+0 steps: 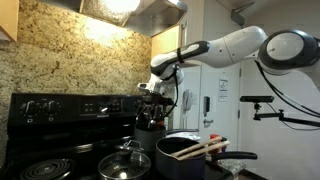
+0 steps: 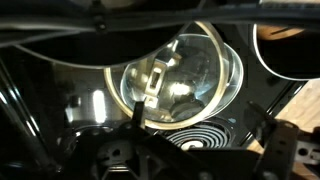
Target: Take the wooden spoon from the top right pot and place it in the bottom right pot then take the silver lid and place it on the top right pot
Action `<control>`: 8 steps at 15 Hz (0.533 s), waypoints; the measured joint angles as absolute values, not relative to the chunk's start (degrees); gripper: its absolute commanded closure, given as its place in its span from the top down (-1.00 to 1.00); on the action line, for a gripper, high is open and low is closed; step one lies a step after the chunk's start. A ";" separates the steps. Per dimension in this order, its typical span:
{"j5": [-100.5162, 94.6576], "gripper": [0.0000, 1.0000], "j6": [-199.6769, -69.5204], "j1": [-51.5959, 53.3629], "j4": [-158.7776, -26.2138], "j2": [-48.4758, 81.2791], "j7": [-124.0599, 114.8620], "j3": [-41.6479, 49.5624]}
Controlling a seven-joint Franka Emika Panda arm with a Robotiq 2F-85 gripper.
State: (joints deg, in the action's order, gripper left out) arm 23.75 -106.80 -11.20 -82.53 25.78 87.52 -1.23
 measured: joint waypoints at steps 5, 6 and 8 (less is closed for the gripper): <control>23.74 1.00 -99.24 -11.22 -76.98 29.95 87.51 -2.14; 23.74 1.00 -98.61 -11.09 -76.32 30.39 87.44 -2.25; 23.72 1.00 -98.09 -10.91 -75.15 31.28 87.43 -2.63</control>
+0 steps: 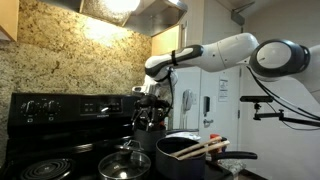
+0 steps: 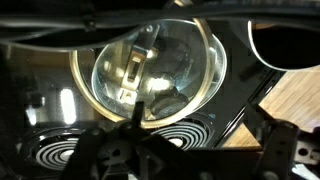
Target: Take the wooden spoon from the top right pot and place it in the bottom right pot then take the silver lid and place it on the top right pot
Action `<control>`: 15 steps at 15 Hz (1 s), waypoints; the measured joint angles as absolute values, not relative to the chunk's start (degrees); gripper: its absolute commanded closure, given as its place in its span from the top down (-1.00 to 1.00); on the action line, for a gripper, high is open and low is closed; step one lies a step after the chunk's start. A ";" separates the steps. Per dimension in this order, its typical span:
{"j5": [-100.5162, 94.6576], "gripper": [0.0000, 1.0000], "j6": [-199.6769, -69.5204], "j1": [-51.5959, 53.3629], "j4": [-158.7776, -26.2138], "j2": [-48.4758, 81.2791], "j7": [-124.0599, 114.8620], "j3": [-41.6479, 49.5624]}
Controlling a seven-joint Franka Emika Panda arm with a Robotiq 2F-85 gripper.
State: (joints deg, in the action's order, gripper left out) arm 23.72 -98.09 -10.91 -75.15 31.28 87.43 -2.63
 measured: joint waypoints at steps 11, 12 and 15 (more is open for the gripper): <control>21.86 1.00 -103.76 -10.68 -72.37 36.02 87.42 -3.27; 21.84 1.00 -103.76 -10.67 -71.92 36.59 87.42 -3.35; 21.68 1.00 -103.73 -10.59 -70.39 38.22 87.42 -3.59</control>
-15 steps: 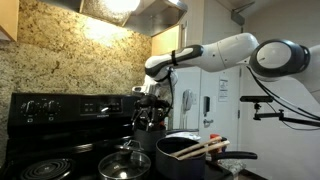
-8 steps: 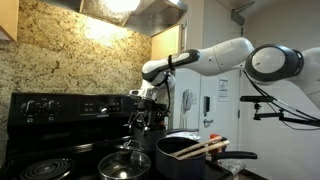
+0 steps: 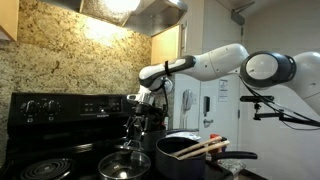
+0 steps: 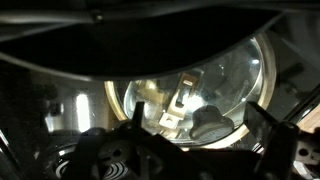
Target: Take the wooden spoon from the top right pot and place it in the bottom right pot then take the silver lid and place it on the top right pot
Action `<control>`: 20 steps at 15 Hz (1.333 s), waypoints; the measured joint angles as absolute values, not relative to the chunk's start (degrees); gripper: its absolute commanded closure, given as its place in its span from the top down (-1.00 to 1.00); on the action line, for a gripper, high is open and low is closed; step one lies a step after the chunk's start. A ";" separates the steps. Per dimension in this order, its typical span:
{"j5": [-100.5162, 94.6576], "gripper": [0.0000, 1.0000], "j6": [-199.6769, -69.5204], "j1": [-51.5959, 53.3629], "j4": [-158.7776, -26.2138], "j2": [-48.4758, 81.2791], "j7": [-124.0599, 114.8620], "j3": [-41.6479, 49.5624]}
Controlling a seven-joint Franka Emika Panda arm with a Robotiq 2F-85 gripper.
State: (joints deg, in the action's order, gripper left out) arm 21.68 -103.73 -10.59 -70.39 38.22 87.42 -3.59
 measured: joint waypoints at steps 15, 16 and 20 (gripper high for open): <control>18.99 0.08 -103.64 -10.50 -66.15 41.33 87.04 -3.59; 18.96 -0.06 -103.64 -10.50 -65.96 41.48 87.04 -3.59; 18.83 -0.59 -103.62 -10.50 -65.34 41.94 87.04 -3.59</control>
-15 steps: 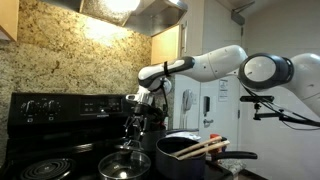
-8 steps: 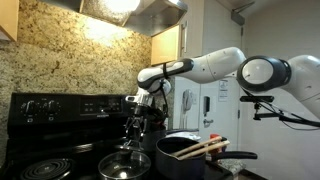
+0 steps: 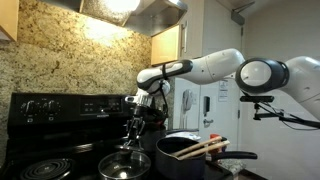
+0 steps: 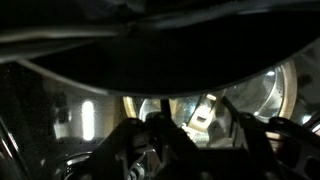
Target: Take the wooden spoon from the top right pot and place it in the bottom right pot then take the silver lid and place it on the top right pot
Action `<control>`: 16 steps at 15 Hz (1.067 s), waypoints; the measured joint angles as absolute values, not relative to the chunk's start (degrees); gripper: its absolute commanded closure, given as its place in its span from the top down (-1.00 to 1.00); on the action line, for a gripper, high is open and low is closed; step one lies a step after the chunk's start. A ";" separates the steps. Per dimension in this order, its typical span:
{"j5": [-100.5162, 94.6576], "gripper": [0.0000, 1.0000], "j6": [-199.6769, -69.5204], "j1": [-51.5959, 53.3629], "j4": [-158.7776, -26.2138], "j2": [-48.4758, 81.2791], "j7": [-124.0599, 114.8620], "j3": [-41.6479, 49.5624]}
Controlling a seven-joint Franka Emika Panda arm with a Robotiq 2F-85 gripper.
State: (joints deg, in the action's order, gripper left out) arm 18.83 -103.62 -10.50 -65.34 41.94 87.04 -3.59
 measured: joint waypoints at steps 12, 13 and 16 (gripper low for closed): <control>17.76 -0.76 -103.23 -10.13 -64.85 41.96 86.70 -3.72; 17.39 -0.76 -103.24 -10.00 -64.78 41.93 86.46 -3.72; 16.17 -0.76 -103.26 -9.42 -64.30 41.78 85.72 -3.72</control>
